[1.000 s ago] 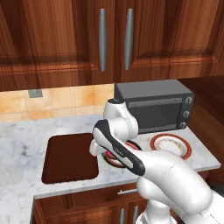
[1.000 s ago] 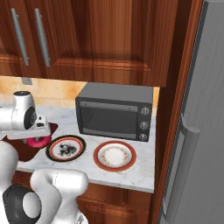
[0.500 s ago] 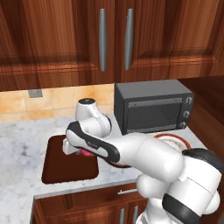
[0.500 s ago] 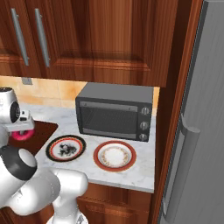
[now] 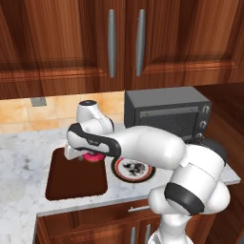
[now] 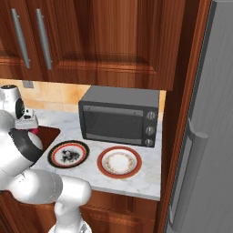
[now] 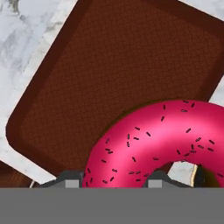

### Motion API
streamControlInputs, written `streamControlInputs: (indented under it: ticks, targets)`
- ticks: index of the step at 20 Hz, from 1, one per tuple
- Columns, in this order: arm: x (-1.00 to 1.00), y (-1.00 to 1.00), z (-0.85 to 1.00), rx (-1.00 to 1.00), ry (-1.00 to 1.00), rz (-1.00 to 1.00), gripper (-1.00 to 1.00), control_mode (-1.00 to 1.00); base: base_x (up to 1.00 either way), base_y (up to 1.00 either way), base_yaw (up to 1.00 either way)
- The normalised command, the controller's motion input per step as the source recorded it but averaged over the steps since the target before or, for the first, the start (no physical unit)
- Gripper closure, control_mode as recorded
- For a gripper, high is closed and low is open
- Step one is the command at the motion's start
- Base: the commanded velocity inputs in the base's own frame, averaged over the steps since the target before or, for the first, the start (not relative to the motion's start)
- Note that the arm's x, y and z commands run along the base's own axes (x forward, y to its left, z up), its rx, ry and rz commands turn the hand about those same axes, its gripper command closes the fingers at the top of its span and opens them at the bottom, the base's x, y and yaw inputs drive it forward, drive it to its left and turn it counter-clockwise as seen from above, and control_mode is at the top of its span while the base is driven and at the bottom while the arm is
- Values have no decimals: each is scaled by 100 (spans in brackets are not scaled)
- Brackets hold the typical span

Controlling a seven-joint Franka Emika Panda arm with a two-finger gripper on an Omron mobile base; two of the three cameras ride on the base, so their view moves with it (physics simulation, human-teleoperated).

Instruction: Move the dessert items from the plates to the tray.

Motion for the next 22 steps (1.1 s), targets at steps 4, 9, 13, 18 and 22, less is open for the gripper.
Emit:
streamControlInputs:
  ticks: [4,9,13,18,22]
  targets:
    - [43,1,-11,0,1,0,100,-100,0,0,0]
    - [16,4,-47,0,3,0,100,-100,0,0,0]
    - [6,11,-51,0,3,0,100,-100,0,0,0]
    - [14,18,-6,0,0,0,100,-100,0,0,0]
    - [14,20,0,0,0,0,100,-100,0,0,0]
